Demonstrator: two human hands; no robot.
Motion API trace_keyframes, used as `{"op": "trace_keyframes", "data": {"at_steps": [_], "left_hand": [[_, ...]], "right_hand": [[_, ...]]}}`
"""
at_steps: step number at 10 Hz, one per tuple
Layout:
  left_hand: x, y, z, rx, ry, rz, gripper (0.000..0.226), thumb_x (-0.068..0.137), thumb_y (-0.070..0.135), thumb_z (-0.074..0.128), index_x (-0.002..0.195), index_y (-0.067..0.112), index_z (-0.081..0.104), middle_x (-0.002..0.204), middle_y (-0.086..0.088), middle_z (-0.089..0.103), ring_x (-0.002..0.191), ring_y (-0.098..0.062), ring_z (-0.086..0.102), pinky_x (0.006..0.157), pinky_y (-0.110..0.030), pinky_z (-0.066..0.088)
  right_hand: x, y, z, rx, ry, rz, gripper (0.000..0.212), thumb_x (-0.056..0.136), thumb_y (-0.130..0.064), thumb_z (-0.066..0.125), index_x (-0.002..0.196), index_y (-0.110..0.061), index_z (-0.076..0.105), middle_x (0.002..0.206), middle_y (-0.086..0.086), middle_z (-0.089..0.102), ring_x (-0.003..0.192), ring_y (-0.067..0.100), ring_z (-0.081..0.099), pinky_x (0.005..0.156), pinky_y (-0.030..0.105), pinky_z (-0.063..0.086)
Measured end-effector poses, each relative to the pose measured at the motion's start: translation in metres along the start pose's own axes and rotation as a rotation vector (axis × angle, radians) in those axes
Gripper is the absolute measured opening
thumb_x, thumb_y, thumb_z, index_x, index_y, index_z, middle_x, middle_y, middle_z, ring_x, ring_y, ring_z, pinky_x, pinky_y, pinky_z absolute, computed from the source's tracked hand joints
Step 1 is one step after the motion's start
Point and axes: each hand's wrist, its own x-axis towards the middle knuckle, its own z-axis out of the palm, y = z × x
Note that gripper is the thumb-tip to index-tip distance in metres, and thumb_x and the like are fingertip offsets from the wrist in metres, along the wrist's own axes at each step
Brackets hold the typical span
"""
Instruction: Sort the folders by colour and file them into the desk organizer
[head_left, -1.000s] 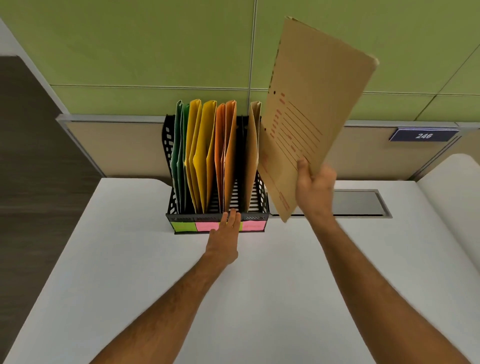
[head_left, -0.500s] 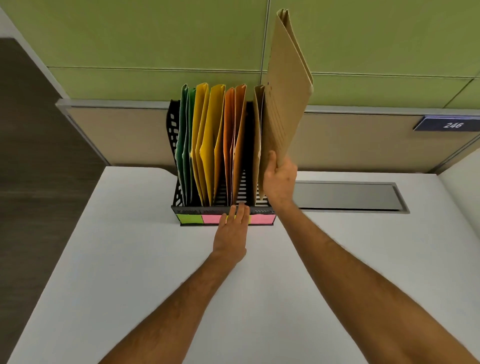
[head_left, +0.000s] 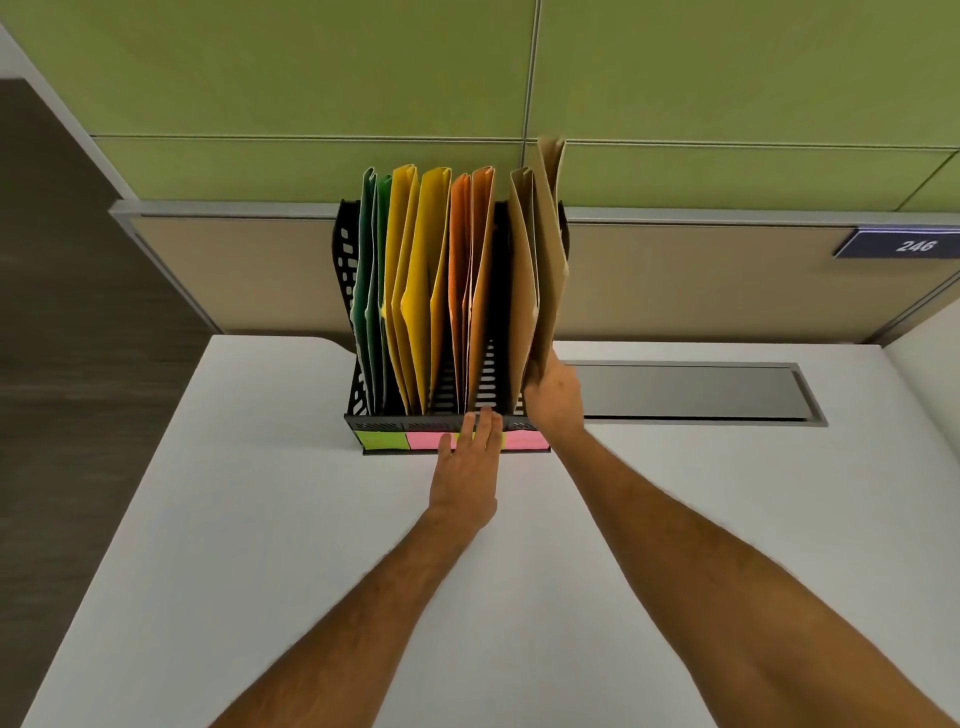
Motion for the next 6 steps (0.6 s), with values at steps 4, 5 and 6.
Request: {"op": "trace_keyframes", "data": {"at_steps": [4, 5, 6], "left_hand": [[-0.002, -0.002, -0.007, -0.050, -0.002, 0.008, 0.103, 0.090, 0.014, 0.070, 0.160, 0.017, -0.005, 0.169, -0.006, -0.009, 0.156, -0.029, -0.006, 0.124, -0.048, 0.008], [-0.006, -0.005, -0.011, -0.068, -0.009, 0.007, 0.100, 0.092, 0.014, 0.068, 0.161, 0.018, -0.005, 0.169, -0.005, -0.012, 0.156, -0.028, -0.007, 0.124, -0.047, 0.006], [-0.031, 0.000, -0.011, -0.136, 0.041, 0.027, 0.096, 0.095, 0.016, 0.064, 0.161, 0.021, -0.005, 0.169, -0.002, -0.012, 0.156, -0.025, -0.007, 0.124, -0.045, 0.005]], "right_hand": [[-0.029, 0.017, -0.010, 0.048, -0.135, -0.034, 0.026, 0.104, -0.023, 0.049, 0.124, -0.011, 0.061, 0.106, 0.003, 0.071, 0.084, 0.012, 0.065, 0.088, 0.035, 0.060], [-0.051, 0.023, -0.017, 0.045, -0.146, -0.031, 0.033, 0.104, -0.018, 0.049, 0.135, -0.012, 0.057, 0.120, 0.006, 0.070, 0.100, 0.019, 0.067, 0.096, 0.042, 0.057], [-0.091, 0.037, -0.031, -0.029, -0.152, 0.005, 0.045, 0.104, -0.020, 0.051, 0.148, -0.015, 0.047, 0.147, 0.007, 0.055, 0.133, 0.025, 0.054, 0.111, 0.043, 0.046]]}}
